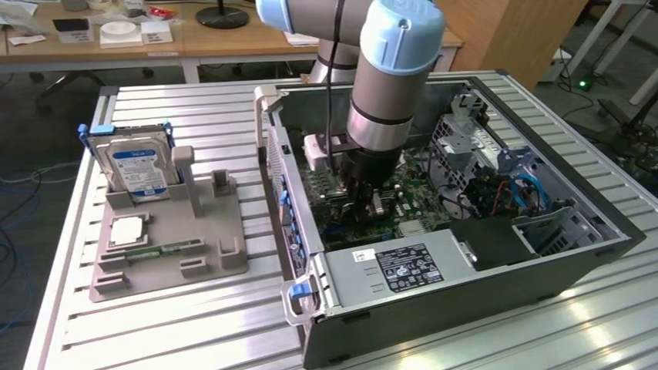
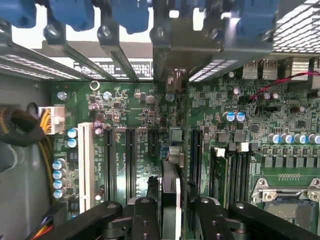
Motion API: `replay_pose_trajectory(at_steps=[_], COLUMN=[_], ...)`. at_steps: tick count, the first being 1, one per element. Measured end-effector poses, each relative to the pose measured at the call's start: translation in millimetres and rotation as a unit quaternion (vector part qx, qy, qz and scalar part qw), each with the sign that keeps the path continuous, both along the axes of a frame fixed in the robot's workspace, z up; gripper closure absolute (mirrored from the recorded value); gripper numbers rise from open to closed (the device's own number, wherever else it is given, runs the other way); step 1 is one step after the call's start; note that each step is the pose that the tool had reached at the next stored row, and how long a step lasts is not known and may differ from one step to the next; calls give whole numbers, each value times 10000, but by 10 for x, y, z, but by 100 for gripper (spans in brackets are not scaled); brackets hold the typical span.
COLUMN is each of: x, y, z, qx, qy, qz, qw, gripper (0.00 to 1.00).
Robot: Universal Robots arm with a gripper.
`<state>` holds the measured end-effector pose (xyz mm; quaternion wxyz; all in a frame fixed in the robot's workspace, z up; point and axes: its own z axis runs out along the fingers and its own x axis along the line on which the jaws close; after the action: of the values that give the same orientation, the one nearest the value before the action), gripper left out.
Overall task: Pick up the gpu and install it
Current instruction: 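Insert the gpu into the slot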
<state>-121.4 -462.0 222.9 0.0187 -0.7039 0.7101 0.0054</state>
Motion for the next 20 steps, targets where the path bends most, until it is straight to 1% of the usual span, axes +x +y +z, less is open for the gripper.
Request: replay_pose_trajectory(at_steps=[3, 5, 7, 12, 16, 18, 20], x=[0, 0, 0, 0, 1, 0, 0], y=[0, -1, 0, -1, 0, 0, 0], z=[26, 71, 137, 324, 479, 528, 547], qx=[-1, -2, -2, -2, -2, -2, -1], qy=[1, 1, 1, -16, -24, -26, -28], qz=[-1, 0, -1, 0, 0, 0, 0], qw=[10000, 10000, 10000, 10000, 10000, 10000, 10000], gripper=[66, 66, 66, 66, 66, 66, 66])
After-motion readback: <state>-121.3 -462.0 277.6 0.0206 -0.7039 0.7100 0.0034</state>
